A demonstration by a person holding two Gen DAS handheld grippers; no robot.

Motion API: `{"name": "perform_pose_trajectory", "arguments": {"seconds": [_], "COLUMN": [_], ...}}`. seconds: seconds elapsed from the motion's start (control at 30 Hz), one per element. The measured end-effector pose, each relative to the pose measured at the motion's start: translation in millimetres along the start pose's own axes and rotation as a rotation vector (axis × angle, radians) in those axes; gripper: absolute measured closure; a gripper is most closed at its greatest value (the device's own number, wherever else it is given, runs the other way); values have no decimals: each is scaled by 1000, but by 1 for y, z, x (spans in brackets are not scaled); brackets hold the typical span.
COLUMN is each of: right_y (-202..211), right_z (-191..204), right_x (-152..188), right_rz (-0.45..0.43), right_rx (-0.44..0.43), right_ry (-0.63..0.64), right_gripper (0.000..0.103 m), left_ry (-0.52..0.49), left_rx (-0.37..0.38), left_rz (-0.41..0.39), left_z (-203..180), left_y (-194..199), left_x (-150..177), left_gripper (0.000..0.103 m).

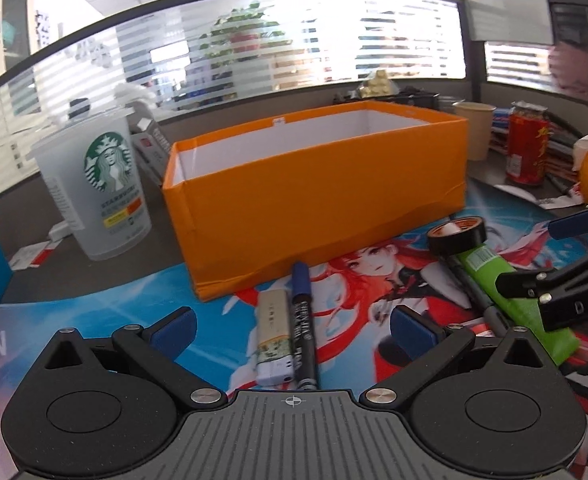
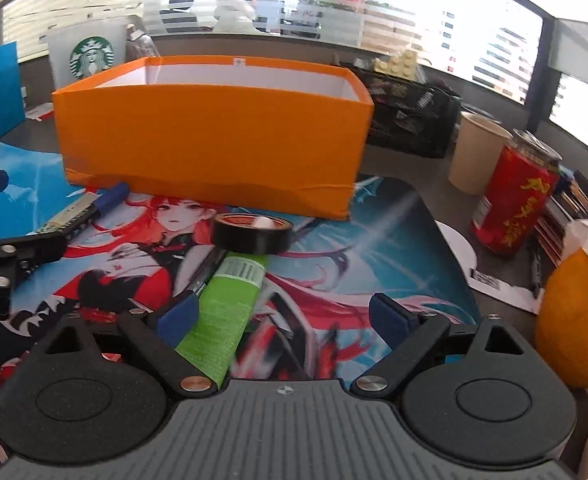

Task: Organize rigid objects
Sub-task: 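Grasp the blue marker with left gripper while right gripper grasps the green tube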

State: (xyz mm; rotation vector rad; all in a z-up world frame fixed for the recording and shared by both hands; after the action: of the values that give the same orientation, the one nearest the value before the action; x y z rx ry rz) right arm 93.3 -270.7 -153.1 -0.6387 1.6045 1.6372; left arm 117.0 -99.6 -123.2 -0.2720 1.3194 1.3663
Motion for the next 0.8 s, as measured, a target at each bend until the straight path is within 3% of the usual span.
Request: {"name": "perform_pose_trajectory", "arguments": {"seconds": [0.17, 0.37, 0.43, 0.5, 0.57, 0.67, 0.8], "right_y": [4, -5, -5, -3, -1, 0, -1], "right_z": [-19, -1, -1, -4, -5, -6, -6], "right_x": [-1, 9, 8, 7, 8, 8, 8], "right_rz": [-6, 17, 25, 34, 45, 44, 42], "right_rx": [56, -10, -21, -52, -80, -80, -83], "right_ry": [-21, 18, 12, -17, -36, -33, -32], "right_gripper": [10, 13, 20, 48, 56, 57, 57], "left_ry": [-10, -13, 11, 38, 48, 40, 35], "left_rx": [46, 80, 99, 123, 134, 149, 147], "left_rz": [1, 5, 13, 27, 35, 39, 45], "left_z": [-10, -19, -20, -20, -21, -26, -28], "left_y": [-4, -14, -18, -23, -27, -32, -38], "left_x": [0, -7, -7, -6, -6, -6, -9], "left_gripper": [0, 0, 0, 1, 2, 4, 15]}}
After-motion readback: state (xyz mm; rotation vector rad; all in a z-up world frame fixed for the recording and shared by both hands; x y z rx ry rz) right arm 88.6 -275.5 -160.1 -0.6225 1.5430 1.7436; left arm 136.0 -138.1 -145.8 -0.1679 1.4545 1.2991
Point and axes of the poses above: each gripper's, at about its wrist camera, not at the fingertips, and y roughly against the way its jaws point, z to its left, x to its underside, the point moved 9 cm from there along -y, roughly the way its jaws point, and after that the axes turned 13 degrees about -y, right-handed, at the moved point
